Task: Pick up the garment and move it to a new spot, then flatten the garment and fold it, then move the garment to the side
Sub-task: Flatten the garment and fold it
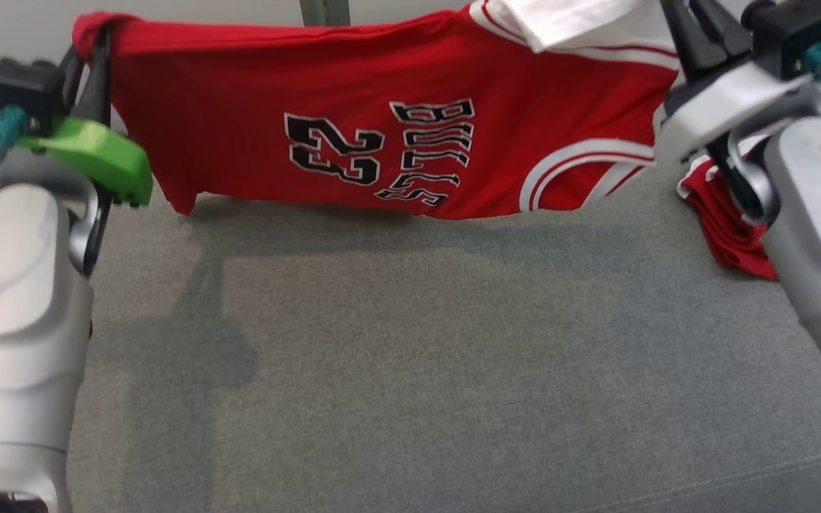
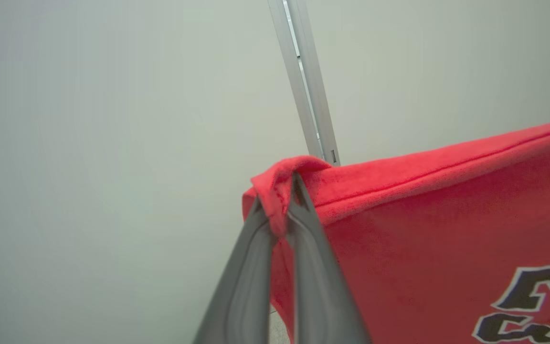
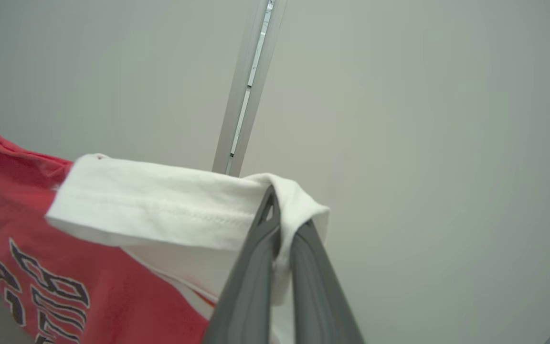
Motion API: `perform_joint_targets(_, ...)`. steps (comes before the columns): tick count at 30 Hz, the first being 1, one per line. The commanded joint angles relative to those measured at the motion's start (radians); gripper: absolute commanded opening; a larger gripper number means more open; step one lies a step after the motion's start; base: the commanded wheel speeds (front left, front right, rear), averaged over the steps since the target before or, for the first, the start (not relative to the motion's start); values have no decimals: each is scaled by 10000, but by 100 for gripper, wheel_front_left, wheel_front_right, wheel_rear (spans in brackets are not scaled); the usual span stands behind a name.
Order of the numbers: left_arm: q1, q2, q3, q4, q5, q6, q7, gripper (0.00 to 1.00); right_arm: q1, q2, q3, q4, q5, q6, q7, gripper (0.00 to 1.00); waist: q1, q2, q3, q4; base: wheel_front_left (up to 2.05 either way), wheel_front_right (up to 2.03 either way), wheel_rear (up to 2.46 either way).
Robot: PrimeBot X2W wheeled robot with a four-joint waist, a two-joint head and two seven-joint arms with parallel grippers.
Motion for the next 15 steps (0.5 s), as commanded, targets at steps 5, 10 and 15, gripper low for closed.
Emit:
perform_joint_targets(5,-2546,344,-1080,602,-270,-28,576,0,-2415,-300,454,909,68,-17,555,0,0,0,2629,296,0,0,0)
perform_joint_targets(10,-4967,535,-1652,1130,-519,-15,879,0,-4649,-645,379,1838,-105,-17,839,0,0,0,3932,514,0,0,0)
perform_joint_targets(15,-7169,486,-1604,1492,-194,365,102,0,-6720,-836,-646,2744,-678,-19,199,0,0,0,4448,738,0,0,0)
